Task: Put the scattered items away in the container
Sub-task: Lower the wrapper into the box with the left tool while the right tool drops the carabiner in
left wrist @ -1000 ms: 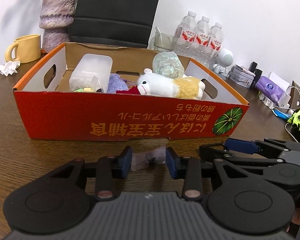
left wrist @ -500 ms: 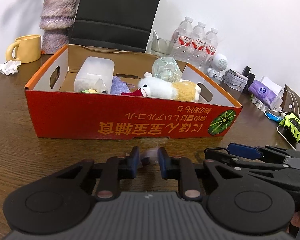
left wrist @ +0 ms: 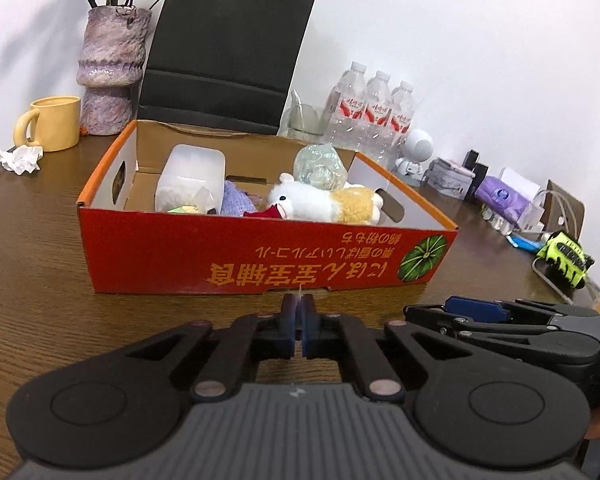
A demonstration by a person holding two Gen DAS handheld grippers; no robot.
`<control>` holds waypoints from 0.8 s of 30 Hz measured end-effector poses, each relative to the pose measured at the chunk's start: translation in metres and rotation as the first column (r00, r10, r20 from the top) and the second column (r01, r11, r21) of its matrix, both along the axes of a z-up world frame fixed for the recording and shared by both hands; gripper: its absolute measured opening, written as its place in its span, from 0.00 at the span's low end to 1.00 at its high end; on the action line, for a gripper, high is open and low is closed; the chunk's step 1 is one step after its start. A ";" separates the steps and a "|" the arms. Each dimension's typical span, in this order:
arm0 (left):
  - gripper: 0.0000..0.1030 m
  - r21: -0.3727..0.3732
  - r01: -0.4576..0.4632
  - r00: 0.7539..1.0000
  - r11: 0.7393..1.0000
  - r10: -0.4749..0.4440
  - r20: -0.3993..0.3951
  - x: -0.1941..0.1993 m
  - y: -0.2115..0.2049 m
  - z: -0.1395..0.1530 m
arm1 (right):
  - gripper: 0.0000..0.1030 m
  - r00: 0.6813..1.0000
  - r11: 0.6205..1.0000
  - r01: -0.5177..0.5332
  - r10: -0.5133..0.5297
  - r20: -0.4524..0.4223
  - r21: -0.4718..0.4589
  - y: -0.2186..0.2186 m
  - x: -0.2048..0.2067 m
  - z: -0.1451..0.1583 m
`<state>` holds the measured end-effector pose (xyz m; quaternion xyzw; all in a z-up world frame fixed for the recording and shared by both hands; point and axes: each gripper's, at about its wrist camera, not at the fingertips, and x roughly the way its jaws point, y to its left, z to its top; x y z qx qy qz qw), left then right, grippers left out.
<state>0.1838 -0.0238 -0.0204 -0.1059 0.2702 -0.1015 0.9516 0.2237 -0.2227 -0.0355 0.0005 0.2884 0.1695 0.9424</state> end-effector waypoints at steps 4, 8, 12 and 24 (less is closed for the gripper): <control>0.03 -0.021 0.012 0.999 1.000 -0.011 0.046 -0.006 0.008 0.016 | 0.51 0.999 1.000 -0.008 0.007 0.042 0.027 -0.001 -0.003 0.017; 0.03 -0.029 0.017 0.992 0.999 -0.013 0.125 -0.003 0.019 0.046 | 0.51 0.993 0.998 -0.033 0.026 0.119 0.049 0.002 0.002 0.045; 0.03 -0.005 -0.012 0.969 1.000 0.013 0.247 0.006 0.026 0.078 | 0.51 0.980 0.997 -0.058 0.046 0.193 0.059 0.014 0.021 0.071; 0.03 -0.001 -0.075 0.983 0.997 0.074 0.167 0.089 0.043 0.062 | 0.51 0.988 0.995 -0.096 0.093 0.122 0.020 0.079 0.108 0.056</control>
